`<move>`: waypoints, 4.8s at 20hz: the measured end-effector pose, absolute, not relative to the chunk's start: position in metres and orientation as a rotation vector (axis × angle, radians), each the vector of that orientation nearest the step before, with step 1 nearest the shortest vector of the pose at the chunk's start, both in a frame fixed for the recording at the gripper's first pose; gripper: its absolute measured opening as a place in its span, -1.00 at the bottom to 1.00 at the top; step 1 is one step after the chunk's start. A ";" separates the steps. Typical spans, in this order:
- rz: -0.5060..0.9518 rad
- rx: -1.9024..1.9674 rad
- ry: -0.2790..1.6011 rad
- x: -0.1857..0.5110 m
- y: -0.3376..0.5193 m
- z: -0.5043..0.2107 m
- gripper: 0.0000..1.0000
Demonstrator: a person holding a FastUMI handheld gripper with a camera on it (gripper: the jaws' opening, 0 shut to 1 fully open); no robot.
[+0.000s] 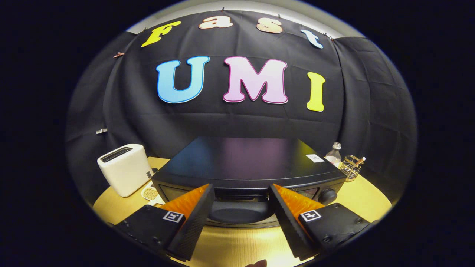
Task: Open the toaster oven, put the food inside, and close the toaster oven door.
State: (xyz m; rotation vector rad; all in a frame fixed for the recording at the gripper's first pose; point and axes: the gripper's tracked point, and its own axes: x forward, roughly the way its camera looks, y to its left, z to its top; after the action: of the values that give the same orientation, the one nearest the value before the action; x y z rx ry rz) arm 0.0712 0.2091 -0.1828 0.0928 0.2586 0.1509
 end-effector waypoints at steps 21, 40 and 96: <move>0.158 0.082 0.423 -0.024 0.200 -0.237 0.95; 0.270 0.045 0.692 -0.082 0.181 -0.302 0.94; 0.408 0.856 1.279 -0.067 -0.096 -0.374 -0.89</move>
State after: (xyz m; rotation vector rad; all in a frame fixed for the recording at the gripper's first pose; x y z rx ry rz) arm -0.0675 -0.0956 -0.3742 0.8564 1.2788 0.4080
